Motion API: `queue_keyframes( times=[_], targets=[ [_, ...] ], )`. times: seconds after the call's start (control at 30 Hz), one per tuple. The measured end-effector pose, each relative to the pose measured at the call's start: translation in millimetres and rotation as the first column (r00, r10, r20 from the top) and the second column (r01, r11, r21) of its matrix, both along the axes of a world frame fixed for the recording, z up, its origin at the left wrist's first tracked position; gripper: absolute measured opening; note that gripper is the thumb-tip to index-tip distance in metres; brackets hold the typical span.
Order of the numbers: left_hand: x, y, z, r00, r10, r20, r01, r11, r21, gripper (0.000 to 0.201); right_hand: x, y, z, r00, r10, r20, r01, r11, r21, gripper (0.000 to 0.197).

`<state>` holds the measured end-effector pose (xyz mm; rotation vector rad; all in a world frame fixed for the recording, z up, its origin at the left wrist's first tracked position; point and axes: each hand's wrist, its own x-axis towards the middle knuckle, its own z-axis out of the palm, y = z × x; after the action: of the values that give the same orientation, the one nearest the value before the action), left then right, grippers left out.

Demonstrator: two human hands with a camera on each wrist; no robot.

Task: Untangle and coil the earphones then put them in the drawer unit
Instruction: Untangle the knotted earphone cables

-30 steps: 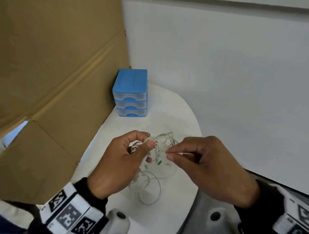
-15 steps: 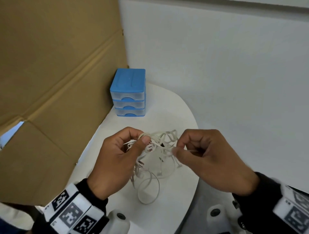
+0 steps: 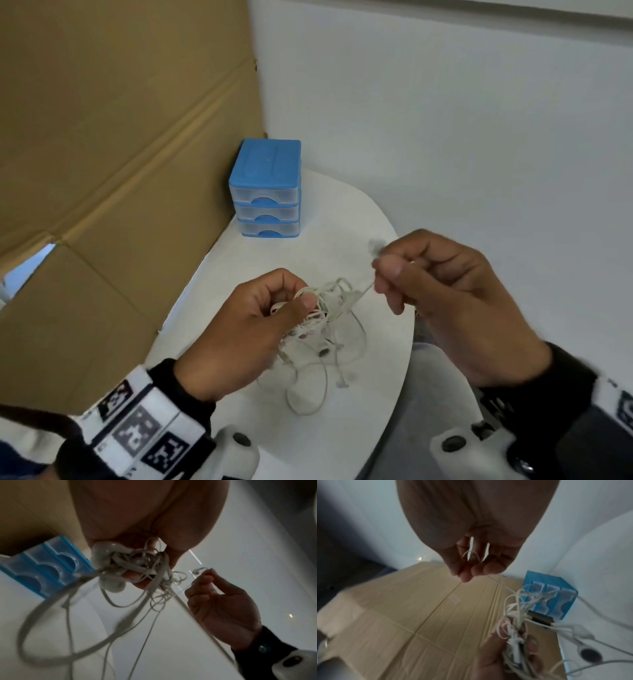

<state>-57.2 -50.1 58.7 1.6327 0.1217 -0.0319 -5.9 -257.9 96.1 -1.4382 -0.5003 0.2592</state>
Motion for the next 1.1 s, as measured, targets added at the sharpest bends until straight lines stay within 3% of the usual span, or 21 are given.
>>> queue_keyframes(
  times=[0.07,0.13,0.23,0.3,0.37,0.6,0.67,0.83,0.97,1.1],
  targets=[
    [1,0,0,0.999,0.039,-0.013,-0.039,0.999,-0.005,0.018,1,-2,8,0.986,0.100,-0.130,-0.087,0.991,0.100,0.027],
    [2,0,3,0.998,0.066,-0.005,-0.066,0.995,-0.078,0.020,2,-2,9,0.965,0.025,-0.259,-0.010,0.998,0.060,0.043],
    [4,6,7,0.996,0.084,0.030,-0.078,0.983,-0.168,0.018,3,2,0,0.948,-0.152,-0.281,0.081,0.965,-0.249,0.036],
    [4,10,9,0.998,0.052,0.040,-0.044,0.980,-0.192,0.010,1,6,-7,0.968,-0.086,-0.235,-0.024,0.903,-0.429,0.022],
    [4,11,10,0.998,0.018,0.055,-0.007,0.980,-0.201,0.007,-2,8,-16,0.981,-0.012,-0.196,-0.091,0.858,-0.505,0.017],
    [1,9,15,0.994,-0.037,0.102,0.060,0.971,-0.230,0.003,-9,12,-24,0.998,0.069,0.001,-0.057,0.830,-0.555,0.018],
    [1,11,14,0.994,-0.047,0.102,0.068,0.975,-0.213,0.016,-12,12,-25,0.996,0.074,0.043,-0.037,0.825,-0.565,0.020],
    [1,11,14,0.994,-0.035,0.106,0.057,0.976,-0.209,0.027,-13,17,-25,0.989,0.147,0.003,-0.131,0.886,-0.446,0.012],
    [2,12,16,0.994,0.029,0.101,-0.006,0.976,-0.219,0.024,3,4,-20,0.988,0.071,-0.137,-0.123,0.897,-0.424,0.015],
    [2,10,17,0.997,0.037,0.064,-0.022,0.976,-0.218,0.011,12,-3,-18,0.995,-0.094,0.011,0.089,0.894,-0.439,0.005]
  ],
)
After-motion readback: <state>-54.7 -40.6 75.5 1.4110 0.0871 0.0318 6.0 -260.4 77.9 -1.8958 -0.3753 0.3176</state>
